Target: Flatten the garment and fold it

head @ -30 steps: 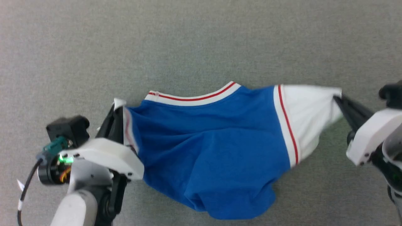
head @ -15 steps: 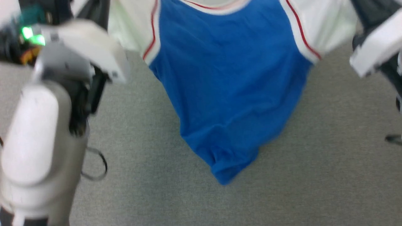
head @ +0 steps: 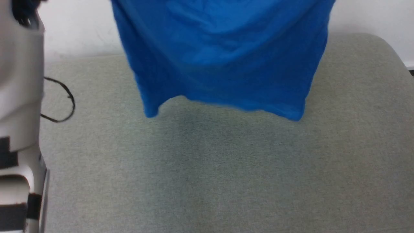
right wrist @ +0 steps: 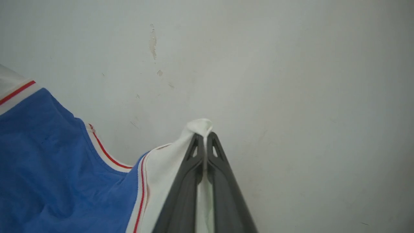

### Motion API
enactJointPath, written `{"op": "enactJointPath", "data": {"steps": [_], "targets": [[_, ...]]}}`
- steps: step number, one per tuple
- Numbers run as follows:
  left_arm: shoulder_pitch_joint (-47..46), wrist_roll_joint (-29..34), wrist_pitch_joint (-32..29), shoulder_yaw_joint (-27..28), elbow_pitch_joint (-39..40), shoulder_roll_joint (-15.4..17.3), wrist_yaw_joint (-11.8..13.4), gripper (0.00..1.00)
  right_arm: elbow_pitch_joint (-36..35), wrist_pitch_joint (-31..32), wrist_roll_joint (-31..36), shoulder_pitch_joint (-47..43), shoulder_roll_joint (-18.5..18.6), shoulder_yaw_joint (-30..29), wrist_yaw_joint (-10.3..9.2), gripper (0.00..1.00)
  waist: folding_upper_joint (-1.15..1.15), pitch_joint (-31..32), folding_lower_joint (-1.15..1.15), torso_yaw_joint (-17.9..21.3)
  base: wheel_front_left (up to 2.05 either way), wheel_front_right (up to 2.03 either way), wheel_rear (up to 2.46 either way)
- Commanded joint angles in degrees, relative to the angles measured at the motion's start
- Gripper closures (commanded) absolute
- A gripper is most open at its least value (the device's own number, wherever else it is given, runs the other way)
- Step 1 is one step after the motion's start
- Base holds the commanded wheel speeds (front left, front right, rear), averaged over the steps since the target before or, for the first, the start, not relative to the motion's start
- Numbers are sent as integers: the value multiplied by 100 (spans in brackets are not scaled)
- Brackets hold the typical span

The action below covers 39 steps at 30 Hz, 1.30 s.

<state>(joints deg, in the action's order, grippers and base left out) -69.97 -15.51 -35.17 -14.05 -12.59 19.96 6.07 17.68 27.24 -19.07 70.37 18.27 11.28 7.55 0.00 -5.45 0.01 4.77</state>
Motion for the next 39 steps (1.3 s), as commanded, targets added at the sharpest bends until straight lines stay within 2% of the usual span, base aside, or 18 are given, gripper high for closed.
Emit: {"op": "enactJointPath", "data": {"steps": [1, 8, 14, 19, 28, 34, 39], "targets": [[-155, 52, -66, -19, -116, -11, -19, 100, 143, 39, -2, 140, -89, -21, -6, 100, 0, -33, -1, 81, 0, 0, 0], [-677, -50, -434, 30, -373, -108, 93, 100, 672, 343, -73, 675, -254, -140, -6, 100, 0, -483, -1, 232, 0, 0, 0], [-1356, 160, -180, 14, -273, -203, 304, 100, 792, 240, 39, 1356, -235, -369, -6, 100, 0, -1509, -1, 310, 0, 0, 0], [-2116, 359, 645, 49, -437, -455, 564, 100, 1012, -287, 355, 2074, -237, -407, -6, 100, 0, -2251, -1, 300, 0, 0, 0], [-3114, 406, 2527, 153, -1254, -775, 631, 100, 1694, -1418, 843, 3105, -403, -512, -6, 100, 0, -2886, -1, 218, 0, 0, 0], [-3566, 396, 3250, 276, -1494, -826, 741, 100, 1854, -2099, 1028, 3421, -166, -274, -6, 100, 0, -3340, -1, 230, 0, 0, 0], [-3669, 346, 3710, 305, -1563, -772, 639, 100, 1978, -2402, 931, 3589, 51, -139, -6, 100, 0, -3701, -1, 157, 0, 0, 0]]}}
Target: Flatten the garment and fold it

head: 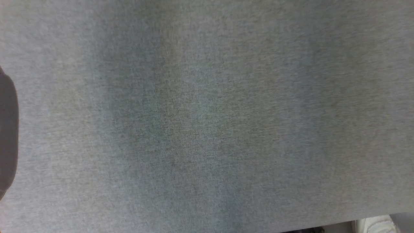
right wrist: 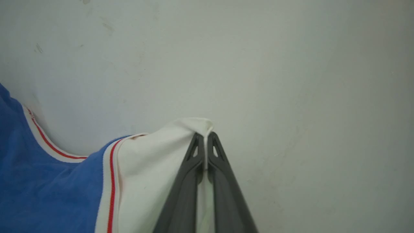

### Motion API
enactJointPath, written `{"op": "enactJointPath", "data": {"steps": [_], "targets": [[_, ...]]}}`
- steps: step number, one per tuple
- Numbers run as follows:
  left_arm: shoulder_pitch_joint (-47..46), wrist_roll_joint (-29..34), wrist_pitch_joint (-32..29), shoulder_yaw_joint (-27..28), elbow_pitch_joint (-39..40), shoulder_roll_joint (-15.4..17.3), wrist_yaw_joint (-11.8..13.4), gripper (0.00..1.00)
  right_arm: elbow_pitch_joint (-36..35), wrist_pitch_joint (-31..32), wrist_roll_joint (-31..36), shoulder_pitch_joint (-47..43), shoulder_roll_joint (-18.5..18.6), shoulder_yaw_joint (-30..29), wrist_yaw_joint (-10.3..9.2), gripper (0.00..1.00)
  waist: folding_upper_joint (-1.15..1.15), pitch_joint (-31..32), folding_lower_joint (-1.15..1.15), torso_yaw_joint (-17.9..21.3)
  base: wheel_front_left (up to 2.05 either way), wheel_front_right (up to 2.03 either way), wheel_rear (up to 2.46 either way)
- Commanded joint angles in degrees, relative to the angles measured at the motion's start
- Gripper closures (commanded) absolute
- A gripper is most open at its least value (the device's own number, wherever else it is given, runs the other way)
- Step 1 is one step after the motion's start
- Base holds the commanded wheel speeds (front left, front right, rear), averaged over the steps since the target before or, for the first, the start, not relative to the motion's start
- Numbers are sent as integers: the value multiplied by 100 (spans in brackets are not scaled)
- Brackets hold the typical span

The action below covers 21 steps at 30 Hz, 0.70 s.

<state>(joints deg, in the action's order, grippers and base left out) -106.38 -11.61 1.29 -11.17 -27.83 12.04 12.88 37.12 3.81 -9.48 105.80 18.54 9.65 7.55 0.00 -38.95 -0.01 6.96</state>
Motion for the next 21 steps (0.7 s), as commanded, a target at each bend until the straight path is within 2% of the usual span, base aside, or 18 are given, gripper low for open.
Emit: {"op": "enactJointPath", "data": {"steps": [1, 7, 11, 15, 18, 21], "targets": [[6, -94, 112, 48, -61, 26, -65, 100, 58, -86, -54, 40, 60, 88, -6, 100, 0, -399, 1, -71, 0, 0, 0], [438, -286, 319, 64, -31, 210, -392, 100, -32, -242, -411, -126, 391, 635, -6, 100, 0, -576, 1, -189, 0, 0, 0], [963, -469, 320, 33, 286, 359, -714, 100, -475, -334, -891, -481, 699, 1085, -6, 100, 0, -522, 1, -249, 0, 0, 0], [1753, -687, 157, -45, 986, 519, -1036, 100, -1246, -263, -1511, -1158, 1176, 1316, -6, 100, 0, -293, 1, -320, 0, 0, 0], [2549, -908, -59, -1, 1701, 655, -1117, 100, -1866, -155, -1952, -1802, 1578, 1245, -6, 100, 0, -35, 1, -377, 0, 0, 0], [3520, -1110, -257, 98, 2509, 776, -1045, 100, -2461, -81, -2262, -2596, 1872, 1007, -6, 100, 0, 270, 1, -390, 0, 0, 0]]}}
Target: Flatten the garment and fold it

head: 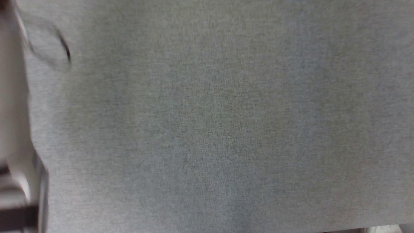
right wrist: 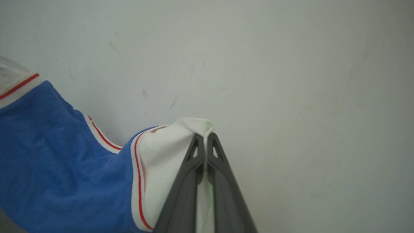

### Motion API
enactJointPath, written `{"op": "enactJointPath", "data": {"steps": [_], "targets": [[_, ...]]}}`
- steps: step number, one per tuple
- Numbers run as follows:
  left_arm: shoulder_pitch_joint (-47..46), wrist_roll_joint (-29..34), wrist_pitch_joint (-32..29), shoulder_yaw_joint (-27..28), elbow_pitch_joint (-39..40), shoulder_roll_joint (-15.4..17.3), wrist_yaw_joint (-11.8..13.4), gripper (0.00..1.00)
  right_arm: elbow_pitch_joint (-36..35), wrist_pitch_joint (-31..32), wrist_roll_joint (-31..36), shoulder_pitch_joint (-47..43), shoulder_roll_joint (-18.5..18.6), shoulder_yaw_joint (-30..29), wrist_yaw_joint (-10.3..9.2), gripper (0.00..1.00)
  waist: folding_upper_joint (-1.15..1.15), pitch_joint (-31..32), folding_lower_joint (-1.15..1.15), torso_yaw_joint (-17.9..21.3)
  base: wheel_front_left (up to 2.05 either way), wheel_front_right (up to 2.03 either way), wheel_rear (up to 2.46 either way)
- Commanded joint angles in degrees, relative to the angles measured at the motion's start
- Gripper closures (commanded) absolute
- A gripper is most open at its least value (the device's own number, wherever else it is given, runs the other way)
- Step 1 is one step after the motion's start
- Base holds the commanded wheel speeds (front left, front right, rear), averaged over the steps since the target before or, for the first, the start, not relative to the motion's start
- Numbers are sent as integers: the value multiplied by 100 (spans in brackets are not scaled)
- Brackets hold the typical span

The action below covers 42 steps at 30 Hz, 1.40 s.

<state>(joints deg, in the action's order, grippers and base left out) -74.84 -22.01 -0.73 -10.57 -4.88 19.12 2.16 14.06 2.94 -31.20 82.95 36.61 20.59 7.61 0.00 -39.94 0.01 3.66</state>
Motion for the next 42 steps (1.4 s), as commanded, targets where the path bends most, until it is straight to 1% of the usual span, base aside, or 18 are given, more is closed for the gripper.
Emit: {"op": "enactJointPath", "data": {"steps": [1, 4, 6, 9, 13, 18, 20, 23, 26, 30, 33, 37, 41, 42], "targets": [[716, -127, -104, 81, 488, 102, 77, 100, -339, 52, -177, -624, 118, -191, -12, 100, 0, 476, -1, -60, 0, 0, 0], [1824, -297, -257, 156, 1173, 161, 218, 100, -824, 155, -323, -1614, 156, -534, -12, 100, 0, 809, -1, -59, 0, 0, 0], [2566, -308, -305, 146, 1508, 219, 303, 100, -1136, 221, -348, -2311, 51, -732, -12, 100, 0, 1024, -1, -39, 0, 0, 0], [3670, -300, -196, 138, 1867, 213, 471, 100, -1549, 281, -345, -3360, -228, -980, -12, 100, 0, 1327, -1, -12, 0, 0, 0], [5047, -352, 160, 74, 1985, 99, 587, 100, -1932, 302, -250, -4690, -661, -1106, -12, 100, 0, 1721, -1, 13, 0, 0, 0], [6389, -431, 608, 11, 1905, -23, 656, 100, -2199, 349, -217, -6056, -1113, -1122, -12, 100, 0, 2136, -1, 32, 0, 0, 0], [6786, -525, 758, -16, 1911, -95, 637, 100, -2251, 383, -274, -6523, -1239, -1150, -12, 100, 0, 2265, -1, 39, 0, 0, 0], [7299, -573, 906, -130, 1945, -83, 531, 100, -2283, 436, -390, -7203, -1348, -1266, -12, 100, 0, 2450, -1, 21, 0, 0, 0], [7767, -551, 938, -151, 2007, -41, 598, 100, -2231, 432, -463, -7870, -1344, -1482, -12, 100, 0, 2615, -1, -1, 0, 0, 0], [8391, -658, 978, 7, 2047, -23, 771, 100, -2100, 356, -522, -8658, -1456, -1875, -12, 100, 0, 2814, -1, 23, 0, 0, 0], [8855, -731, 884, -30, 2023, 52, 761, 100, -2084, 395, -551, -9182, -1612, -2118, -12, 100, 0, 2943, -1, 36, 0, 0, 0], [9337, -948, 790, -26, 2060, 63, 739, 100, -2147, 506, -595, -9684, -1760, -2439, -12, 100, 0, 3041, -1, 58, 0, 0, 0], [9669, -1096, 755, 147, 2267, 134, 808, 100, -2335, 637, -618, -10073, -1879, -2739, -12, 100, 0, 3093, -1, 40, 0, 0, 0], [9669, -1096, 755, 147, 2267, 134, 808, 100, -2335, 637, -618, -10073, -1879, -2739, -12, 100, 0, 3093, -1, 40, 0, 0, 0]]}}
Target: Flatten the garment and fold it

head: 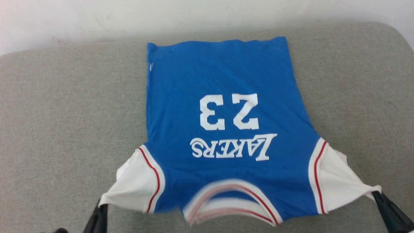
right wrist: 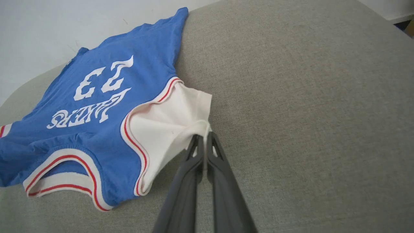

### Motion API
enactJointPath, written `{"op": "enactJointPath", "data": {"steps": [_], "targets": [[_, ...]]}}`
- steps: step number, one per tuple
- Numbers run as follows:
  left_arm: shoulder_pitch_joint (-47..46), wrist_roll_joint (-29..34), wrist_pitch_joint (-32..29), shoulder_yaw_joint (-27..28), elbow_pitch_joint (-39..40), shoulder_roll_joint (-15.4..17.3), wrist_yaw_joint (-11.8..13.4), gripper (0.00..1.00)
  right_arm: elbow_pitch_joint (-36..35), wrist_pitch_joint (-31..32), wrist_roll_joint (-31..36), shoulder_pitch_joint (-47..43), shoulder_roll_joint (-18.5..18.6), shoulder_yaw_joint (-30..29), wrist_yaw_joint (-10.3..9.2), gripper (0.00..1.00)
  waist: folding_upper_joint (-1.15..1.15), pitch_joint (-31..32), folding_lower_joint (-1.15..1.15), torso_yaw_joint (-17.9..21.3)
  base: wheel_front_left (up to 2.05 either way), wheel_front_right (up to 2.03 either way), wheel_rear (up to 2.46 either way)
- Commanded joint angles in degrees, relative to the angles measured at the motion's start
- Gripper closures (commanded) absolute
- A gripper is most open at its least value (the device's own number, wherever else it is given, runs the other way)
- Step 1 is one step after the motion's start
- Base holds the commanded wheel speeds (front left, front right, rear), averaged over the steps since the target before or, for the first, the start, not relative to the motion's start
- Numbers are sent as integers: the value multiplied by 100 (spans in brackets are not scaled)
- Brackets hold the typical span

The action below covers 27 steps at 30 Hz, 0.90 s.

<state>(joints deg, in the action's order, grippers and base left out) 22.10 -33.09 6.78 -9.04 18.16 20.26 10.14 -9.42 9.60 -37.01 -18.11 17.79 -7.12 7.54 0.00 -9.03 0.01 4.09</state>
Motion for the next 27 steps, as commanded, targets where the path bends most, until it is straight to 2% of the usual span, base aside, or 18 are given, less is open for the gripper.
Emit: {"op": "enactJointPath", "data": {"steps": [1, 9, 15, 22, 27], "targets": [[44, -43, -16, 55, 54, 40, 27, 100, -59, 12, -40, -44, -20, -40, -5, 100, 0, 12, -1, -11, 0, 0, 0], [270, -120, -392, 183, 682, 319, 98, 100, -488, 389, 57, -279, -170, -301, -5, 100, 0, -14, -1, -108, 0, 0, 0], [-230, 59, -564, -126, 705, 293, 65, 100, -181, 482, 525, 97, -52, 93, -5, 100, 0, -117, -1, -177, 0, 0, 0], [-815, 250, -777, -494, 584, 226, 1, 100, 1194, 579, 1108, 819, 63, 648, -5, 100, 0, -227, -1, -266, 0, 0, 0], [-1014, 299, -861, -614, 529, 203, -22, 100, 2157, 510, 1178, 1148, 44, 922, -5, 100, 0, -265, -1, -351, 0, 0, 0]]}}
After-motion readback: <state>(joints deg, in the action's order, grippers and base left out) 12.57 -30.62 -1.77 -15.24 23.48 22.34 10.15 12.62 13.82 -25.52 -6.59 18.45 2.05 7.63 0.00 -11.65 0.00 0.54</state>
